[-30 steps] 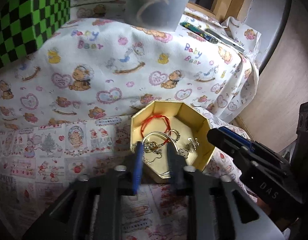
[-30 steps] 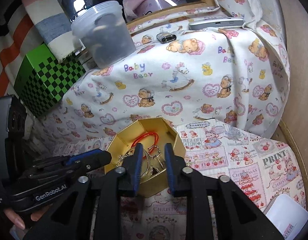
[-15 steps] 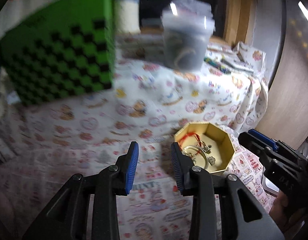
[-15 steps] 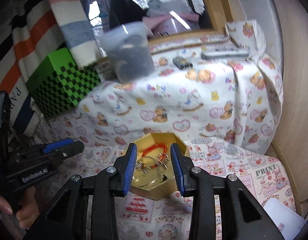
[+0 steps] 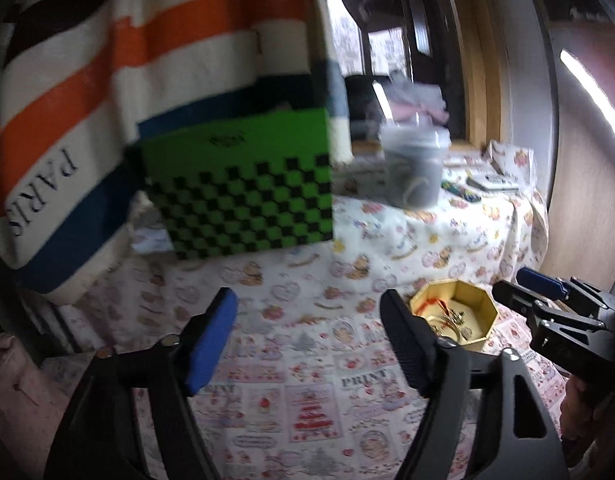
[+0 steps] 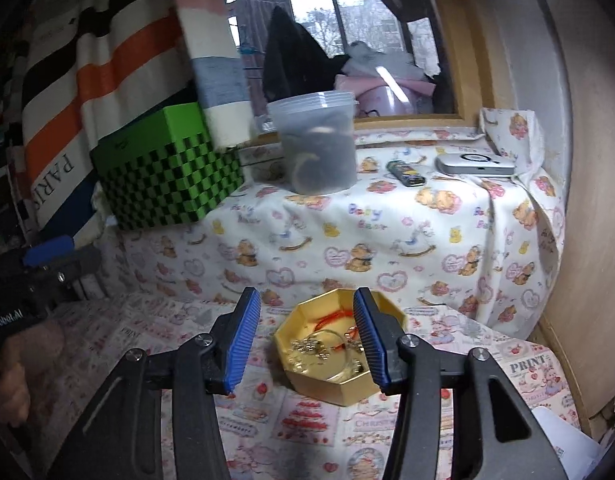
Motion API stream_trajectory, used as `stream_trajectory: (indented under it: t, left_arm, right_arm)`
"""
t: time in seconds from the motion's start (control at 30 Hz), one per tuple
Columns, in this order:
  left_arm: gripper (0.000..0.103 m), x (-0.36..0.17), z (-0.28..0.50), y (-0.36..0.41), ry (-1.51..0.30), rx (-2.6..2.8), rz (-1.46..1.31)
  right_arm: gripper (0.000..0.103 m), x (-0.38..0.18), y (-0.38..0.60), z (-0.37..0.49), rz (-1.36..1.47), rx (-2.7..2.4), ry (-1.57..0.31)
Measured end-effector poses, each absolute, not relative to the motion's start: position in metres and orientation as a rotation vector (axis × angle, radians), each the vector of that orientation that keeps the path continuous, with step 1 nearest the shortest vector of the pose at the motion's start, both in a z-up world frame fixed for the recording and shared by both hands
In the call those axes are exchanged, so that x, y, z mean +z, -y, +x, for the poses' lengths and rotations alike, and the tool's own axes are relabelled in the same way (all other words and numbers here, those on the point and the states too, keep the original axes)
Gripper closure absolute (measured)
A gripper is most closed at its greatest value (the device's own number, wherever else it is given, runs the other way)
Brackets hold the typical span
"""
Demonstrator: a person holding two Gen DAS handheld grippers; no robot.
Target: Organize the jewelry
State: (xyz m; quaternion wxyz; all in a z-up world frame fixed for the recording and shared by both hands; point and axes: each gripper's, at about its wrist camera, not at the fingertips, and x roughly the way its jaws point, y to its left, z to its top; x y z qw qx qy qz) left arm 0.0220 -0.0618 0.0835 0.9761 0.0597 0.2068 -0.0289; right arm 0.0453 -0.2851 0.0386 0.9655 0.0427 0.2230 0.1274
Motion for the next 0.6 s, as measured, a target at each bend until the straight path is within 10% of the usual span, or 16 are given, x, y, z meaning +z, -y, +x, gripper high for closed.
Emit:
stream_trajectory:
  t: [0.27,0.6]
  left_arm:
    - [0.002,0.079,0.0,0.048,-0.277,-0.015,0.137]
    - [0.0,0.063,-0.012,0.032,-0.138,-0.004,0.041]
  right_arm:
    - [0.019,0.043,0.286,0.035,0.099,0.226,-0.376]
    - [0.011,0.034,0.281,0.036,0.096,0.189,-0.344]
